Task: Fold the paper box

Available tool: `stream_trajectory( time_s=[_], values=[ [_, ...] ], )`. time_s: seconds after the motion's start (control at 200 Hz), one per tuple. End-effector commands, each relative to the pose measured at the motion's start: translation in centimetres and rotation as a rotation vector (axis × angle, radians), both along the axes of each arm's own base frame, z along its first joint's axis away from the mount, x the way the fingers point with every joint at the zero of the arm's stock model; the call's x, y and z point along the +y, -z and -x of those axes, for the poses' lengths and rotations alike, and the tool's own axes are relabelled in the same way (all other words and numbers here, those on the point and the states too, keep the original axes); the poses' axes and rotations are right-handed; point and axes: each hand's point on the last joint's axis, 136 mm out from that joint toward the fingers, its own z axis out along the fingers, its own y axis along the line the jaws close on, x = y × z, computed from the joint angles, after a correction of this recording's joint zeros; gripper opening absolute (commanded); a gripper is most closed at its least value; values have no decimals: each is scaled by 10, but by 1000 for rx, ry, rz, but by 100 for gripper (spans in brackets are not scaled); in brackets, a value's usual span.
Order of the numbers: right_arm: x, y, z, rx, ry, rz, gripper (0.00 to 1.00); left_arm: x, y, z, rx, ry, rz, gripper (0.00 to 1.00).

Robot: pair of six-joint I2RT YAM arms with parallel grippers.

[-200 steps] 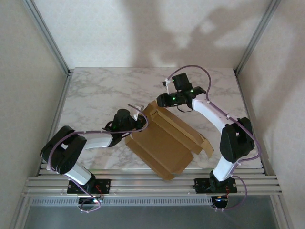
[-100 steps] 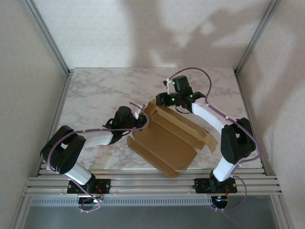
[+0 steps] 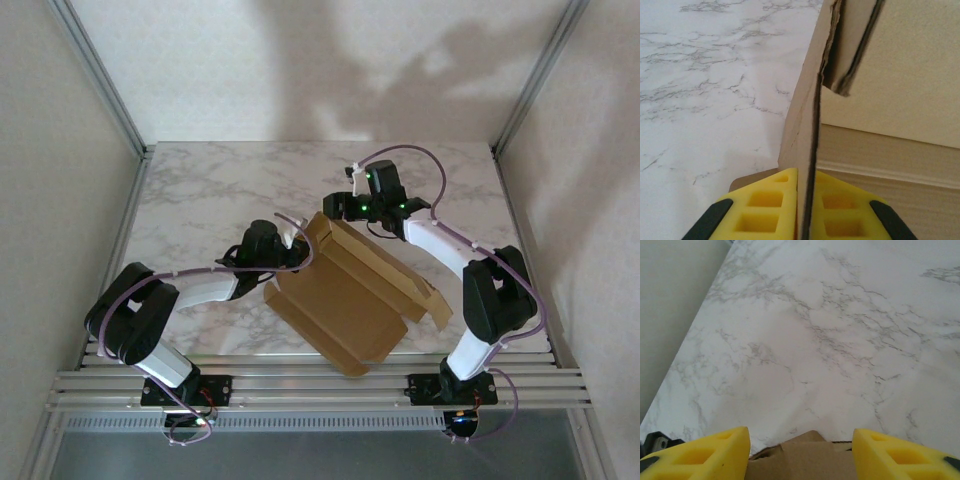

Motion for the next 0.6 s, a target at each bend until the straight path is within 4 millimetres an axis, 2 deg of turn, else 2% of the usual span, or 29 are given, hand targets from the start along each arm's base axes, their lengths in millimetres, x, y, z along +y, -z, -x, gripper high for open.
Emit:
stream_trajectory(
  time_s=[0.0,0.235,0.33,0.455,0.596],
  values=[
    [8,2,4,15,-48,-47,58,6,30,15,110,27,-75,11],
    [6,30,14,68,-69,-14,62,4,25,11,97,26,-69,11],
    [2,42,14,79,-56,13,63,5,28,13,116,25,-82,11],
    [-2,50,12,78,-33,36,63,5,24,12,112,26,-78,11],
    [-3,49,6,62,-5,30,63,3,20,13,109,35,-74,11]
  ],
)
